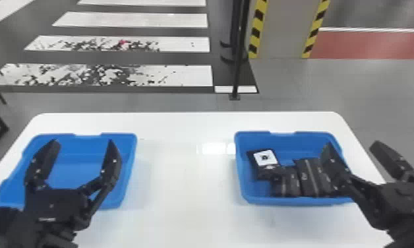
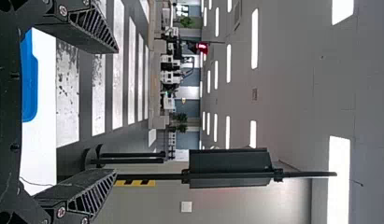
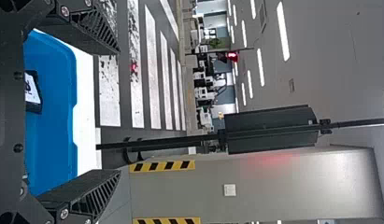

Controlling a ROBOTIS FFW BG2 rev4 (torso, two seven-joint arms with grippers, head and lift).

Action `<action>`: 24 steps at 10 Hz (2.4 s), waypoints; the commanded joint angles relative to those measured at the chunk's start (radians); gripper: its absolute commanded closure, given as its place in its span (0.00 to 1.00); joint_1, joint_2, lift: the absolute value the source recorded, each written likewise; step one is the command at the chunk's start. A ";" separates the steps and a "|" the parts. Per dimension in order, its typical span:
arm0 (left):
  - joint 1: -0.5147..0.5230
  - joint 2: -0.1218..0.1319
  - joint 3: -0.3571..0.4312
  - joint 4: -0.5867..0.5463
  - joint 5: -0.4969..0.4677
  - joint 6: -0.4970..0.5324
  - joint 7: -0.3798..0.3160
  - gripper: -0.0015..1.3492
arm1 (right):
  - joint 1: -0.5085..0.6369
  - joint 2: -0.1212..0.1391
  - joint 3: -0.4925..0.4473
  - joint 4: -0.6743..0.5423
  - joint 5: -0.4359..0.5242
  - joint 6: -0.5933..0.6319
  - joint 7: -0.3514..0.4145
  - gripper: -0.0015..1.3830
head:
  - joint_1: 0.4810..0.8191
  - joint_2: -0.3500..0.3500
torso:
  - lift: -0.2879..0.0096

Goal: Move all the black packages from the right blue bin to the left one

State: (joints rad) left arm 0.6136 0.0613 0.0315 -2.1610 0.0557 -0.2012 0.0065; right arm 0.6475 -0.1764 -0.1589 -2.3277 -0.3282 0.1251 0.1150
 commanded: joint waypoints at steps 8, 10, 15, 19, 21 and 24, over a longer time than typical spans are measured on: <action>0.000 0.002 -0.004 0.002 0.000 0.002 -0.002 0.10 | -0.002 0.000 0.001 0.010 -0.013 -0.002 0.002 0.09 | 0.63 0.46 | 0.52; 0.000 0.002 -0.004 0.002 0.000 0.002 -0.003 0.10 | -0.034 -0.003 0.001 0.012 -0.013 0.052 0.000 0.09 | 0.63 0.46 | 0.52; -0.005 0.006 -0.016 0.002 0.002 0.010 -0.005 0.10 | -0.297 -0.031 0.037 0.130 -0.041 0.422 0.002 0.09 | 0.63 0.47 | 0.52; -0.005 0.006 -0.018 0.002 0.006 0.020 -0.008 0.10 | -0.478 -0.040 0.129 0.358 -0.035 0.511 0.043 0.09 | 0.63 0.52 | 0.52; -0.005 0.008 -0.018 0.002 0.006 0.020 -0.010 0.10 | -0.530 -0.046 0.169 0.419 -0.031 0.557 0.043 0.09 | 0.63 0.54 | 0.52; -0.005 0.011 -0.022 0.007 0.008 0.020 -0.011 0.10 | -0.611 -0.058 0.231 0.513 -0.009 0.609 0.042 0.09 | 0.63 0.57 | 0.52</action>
State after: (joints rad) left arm 0.6085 0.0715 0.0117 -2.1550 0.0638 -0.1817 -0.0046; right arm 0.0546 -0.2307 0.0586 -1.8377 -0.3420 0.7296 0.1564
